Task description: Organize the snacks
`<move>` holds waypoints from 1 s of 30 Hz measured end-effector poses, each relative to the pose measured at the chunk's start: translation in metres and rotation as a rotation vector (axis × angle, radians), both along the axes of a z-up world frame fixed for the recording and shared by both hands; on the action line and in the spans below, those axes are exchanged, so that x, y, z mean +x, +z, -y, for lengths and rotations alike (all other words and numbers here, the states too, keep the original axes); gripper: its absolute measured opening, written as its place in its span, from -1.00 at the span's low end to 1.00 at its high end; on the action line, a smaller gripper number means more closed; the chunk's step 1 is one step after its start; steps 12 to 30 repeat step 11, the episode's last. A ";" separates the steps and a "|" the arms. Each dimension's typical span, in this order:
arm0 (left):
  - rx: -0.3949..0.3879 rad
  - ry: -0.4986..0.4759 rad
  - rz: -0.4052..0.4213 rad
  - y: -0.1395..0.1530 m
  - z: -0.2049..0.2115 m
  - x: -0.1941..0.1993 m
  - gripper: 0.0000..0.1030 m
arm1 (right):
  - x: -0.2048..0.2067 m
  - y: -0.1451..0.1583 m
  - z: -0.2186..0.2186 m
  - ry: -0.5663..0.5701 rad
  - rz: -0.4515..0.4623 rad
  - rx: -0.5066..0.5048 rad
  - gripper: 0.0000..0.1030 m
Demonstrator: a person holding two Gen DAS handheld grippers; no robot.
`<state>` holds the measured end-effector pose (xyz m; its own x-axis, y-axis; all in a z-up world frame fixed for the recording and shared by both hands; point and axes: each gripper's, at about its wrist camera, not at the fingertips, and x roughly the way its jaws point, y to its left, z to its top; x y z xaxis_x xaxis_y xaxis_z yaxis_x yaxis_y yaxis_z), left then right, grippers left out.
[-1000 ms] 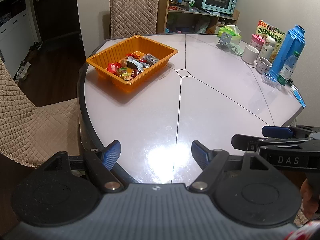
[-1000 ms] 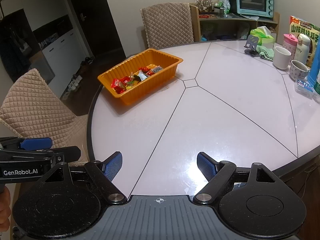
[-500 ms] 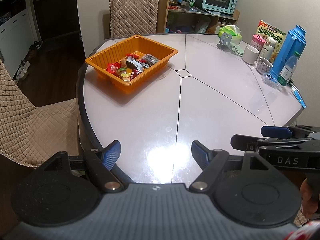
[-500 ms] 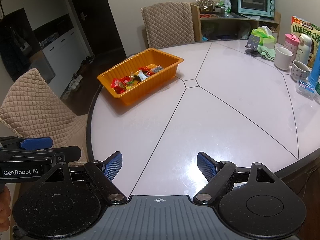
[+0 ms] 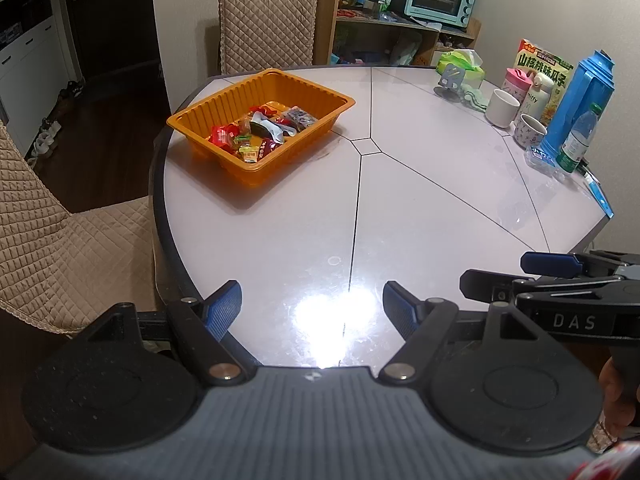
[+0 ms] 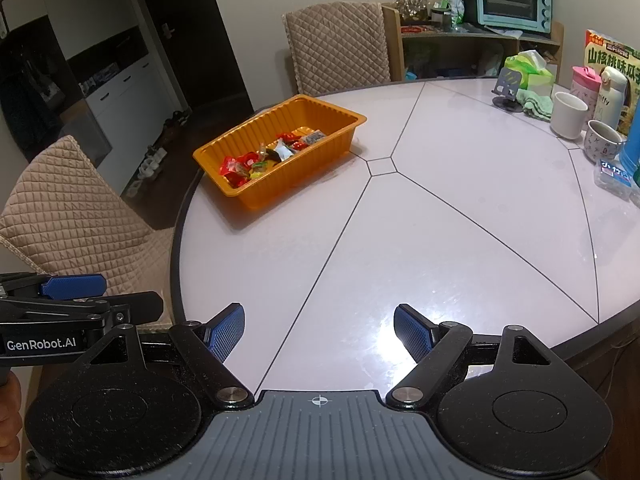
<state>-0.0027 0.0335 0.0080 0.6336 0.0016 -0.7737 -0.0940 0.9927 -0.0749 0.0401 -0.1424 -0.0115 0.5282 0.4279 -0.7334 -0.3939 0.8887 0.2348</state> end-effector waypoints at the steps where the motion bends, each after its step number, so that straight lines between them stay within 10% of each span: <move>1: 0.000 0.001 -0.001 -0.001 0.000 0.000 0.48 | 0.000 0.000 0.000 0.000 0.000 0.000 0.58; 30: -0.003 0.002 -0.001 -0.003 0.002 0.003 0.48 | 0.009 -0.005 0.006 0.005 -0.009 0.004 0.58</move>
